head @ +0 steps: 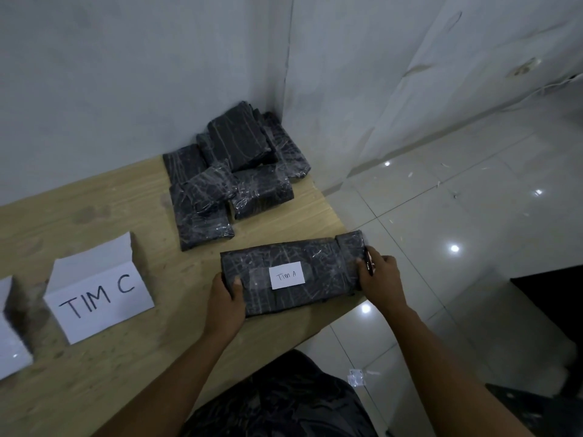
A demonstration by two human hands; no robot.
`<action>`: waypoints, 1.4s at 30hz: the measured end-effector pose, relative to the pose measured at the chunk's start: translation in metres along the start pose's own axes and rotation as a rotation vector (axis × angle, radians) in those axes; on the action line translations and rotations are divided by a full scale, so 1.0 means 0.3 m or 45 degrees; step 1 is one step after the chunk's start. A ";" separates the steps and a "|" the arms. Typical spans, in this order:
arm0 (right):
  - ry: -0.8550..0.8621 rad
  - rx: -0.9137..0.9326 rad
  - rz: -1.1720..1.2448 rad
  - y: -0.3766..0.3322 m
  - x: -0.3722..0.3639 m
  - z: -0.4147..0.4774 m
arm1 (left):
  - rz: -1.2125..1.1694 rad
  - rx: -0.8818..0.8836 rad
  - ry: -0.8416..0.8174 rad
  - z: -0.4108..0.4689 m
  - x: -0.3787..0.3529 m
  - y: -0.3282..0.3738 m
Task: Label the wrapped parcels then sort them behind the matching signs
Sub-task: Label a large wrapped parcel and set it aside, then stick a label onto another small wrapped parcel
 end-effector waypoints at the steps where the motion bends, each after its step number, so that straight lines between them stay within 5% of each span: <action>1: -0.010 0.006 0.003 0.001 0.001 0.003 | -0.004 0.018 -0.014 -0.006 -0.004 -0.002; 18: -0.035 -0.013 0.034 0.026 0.012 0.023 | 0.176 0.262 -0.254 -0.102 0.041 -0.123; 28: 0.084 -0.020 0.076 0.005 0.024 0.007 | 0.115 0.223 -0.105 -0.066 0.131 -0.084; 34: 0.227 0.196 0.049 -0.182 0.049 0.078 | 0.095 0.121 -0.042 0.019 0.211 0.000; 42: -0.150 0.553 0.137 -0.630 -0.108 0.243 | 0.061 0.013 0.116 0.137 0.343 0.125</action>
Point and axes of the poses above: each hand's wrist, its own z-axis towards the middle knuckle, its own x-axis out of the back of the hand, y = z × x, the point moved 3 cm from there along z, towards the middle knuckle, and after that the axes turned 15 degrees about -y, right-handed, at the moved point
